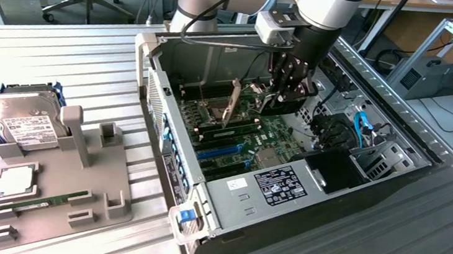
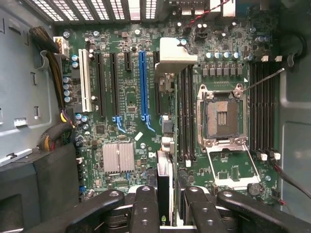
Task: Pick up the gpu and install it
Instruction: 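Insert the gpu into the slot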
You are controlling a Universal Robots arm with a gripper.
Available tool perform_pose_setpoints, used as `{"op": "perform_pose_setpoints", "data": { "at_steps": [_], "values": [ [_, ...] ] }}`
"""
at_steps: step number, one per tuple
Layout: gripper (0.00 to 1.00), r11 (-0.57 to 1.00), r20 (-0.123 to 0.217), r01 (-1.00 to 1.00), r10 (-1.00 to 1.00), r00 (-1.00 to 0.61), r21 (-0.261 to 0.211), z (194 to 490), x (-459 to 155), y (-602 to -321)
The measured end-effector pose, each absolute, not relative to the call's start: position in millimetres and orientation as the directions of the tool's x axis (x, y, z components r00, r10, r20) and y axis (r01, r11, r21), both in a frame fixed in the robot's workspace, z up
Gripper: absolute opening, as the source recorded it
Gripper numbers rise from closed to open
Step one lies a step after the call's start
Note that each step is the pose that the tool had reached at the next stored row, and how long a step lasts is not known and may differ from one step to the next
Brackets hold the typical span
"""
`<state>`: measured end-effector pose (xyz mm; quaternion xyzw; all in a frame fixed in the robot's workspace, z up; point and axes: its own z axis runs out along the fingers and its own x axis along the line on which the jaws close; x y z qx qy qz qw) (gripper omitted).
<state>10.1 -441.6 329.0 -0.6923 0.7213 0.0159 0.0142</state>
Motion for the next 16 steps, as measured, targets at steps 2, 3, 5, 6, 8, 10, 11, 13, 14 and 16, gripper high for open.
{"op": "perform_pose_setpoints", "data": {
  "at_steps": [2, 3, 5, 6, 8, 10, 11, 13, 14, 16],
  "values": [
    [0.26, 0.041, -0.043, -0.999, -0.998, -0.041, 0.003, 328.9, 9.2, -442.7],
    [0.26, 0.041, -0.043, -0.999, -0.998, -0.041, 0.003, 328.8, 8.9, -443.0],
    [0.26, 0.041, -0.042, -0.999, -0.998, -0.041, 0.003, 328.9, 8.2, -443.4],
    [0.26, 0.041, -0.042, -0.999, -0.998, -0.041, 0.003, 328.8, 7.9, -443.6],
    [0.26, 0.041, -0.043, -0.999, -0.998, -0.041, 0.003, 328.7, 7.3, -444.1],
    [0.26, 0.041, -0.043, -0.999, -0.998, -0.041, 0.003, 328.7, 6.8, -444.7],
    [0.26, 0.041, -0.043, -0.999, -0.998, -0.041, 0.003, 328.6, 6.5, -445.1],
    [0.26, 0.041, -0.043, -0.999, -0.998, -0.041, 0.003, 328.6, 6.1, -445.5],
    [0.26, 0.041, -0.042, -0.999, -0.998, -0.041, 0.003, 328.6, 6.0, -445.8],
    [0.26, 0.041, -0.042, -0.999, -0.998, -0.041, 0.003, 328.5, 5.6, -446.3]
  ]
}}
